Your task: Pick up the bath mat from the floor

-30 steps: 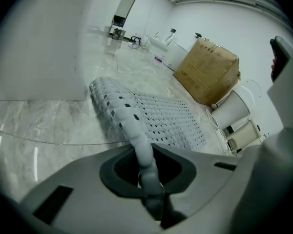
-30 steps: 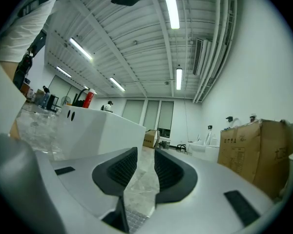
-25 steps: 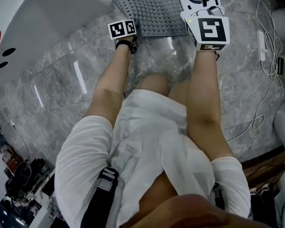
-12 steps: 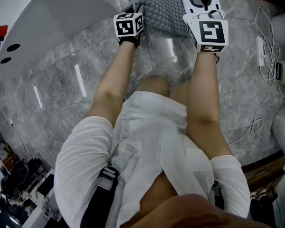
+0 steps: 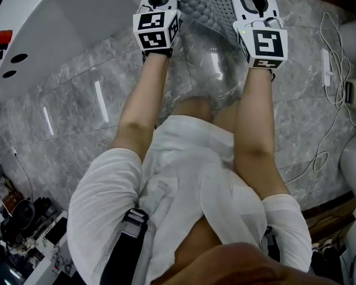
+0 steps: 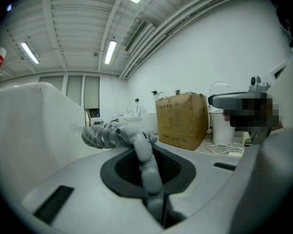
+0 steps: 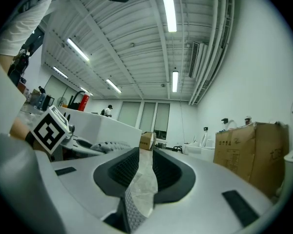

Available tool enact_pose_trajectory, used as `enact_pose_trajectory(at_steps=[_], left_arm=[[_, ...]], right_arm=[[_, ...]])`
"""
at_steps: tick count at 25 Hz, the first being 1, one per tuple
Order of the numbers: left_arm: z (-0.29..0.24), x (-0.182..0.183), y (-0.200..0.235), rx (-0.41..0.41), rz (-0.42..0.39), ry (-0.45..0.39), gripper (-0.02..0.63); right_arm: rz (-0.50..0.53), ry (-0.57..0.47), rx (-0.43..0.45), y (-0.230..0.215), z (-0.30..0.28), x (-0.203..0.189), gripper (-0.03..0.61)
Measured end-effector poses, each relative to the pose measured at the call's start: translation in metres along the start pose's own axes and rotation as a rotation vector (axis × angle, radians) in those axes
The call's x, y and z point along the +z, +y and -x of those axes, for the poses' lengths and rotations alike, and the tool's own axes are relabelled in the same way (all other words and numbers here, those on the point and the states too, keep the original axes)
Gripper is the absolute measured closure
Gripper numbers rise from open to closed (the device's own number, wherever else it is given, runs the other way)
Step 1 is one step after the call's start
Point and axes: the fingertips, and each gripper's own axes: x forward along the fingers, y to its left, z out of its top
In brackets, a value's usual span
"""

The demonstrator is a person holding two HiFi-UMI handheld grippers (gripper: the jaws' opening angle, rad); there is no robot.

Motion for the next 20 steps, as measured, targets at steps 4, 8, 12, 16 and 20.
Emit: enact_pose_trajectory(at_steps=[4, 8, 12, 16, 20], left_arm=[[0.015, 0.042, -0.001, 0.026, -0.076, -0.104, 0.568], [0.033, 0.075, -0.007, 0.052, -0.158, -0.187, 0.568], [0.046, 0.096, -0.01, 0.079, -0.198, -0.243, 0.568], [0.052, 0.111, -0.014, 0.088, -0.217, -0.288, 0.568], [0.06, 0.115, -0.012, 0.097, -0.213, -0.31, 0.568]], right_arm=[[-0.008, -0.001, 0.003, -0.001, 0.0, -0.002, 0.474], [-0.008, -0.005, -0.002, -0.003, 0.001, -0.001, 0.474], [-0.015, -0.018, -0.009, -0.003, 0.001, 0.003, 0.474], [-0.013, -0.026, -0.013, -0.005, 0.003, 0.005, 0.474], [-0.015, -0.031, -0.021, -0.009, 0.007, 0.007, 0.474]])
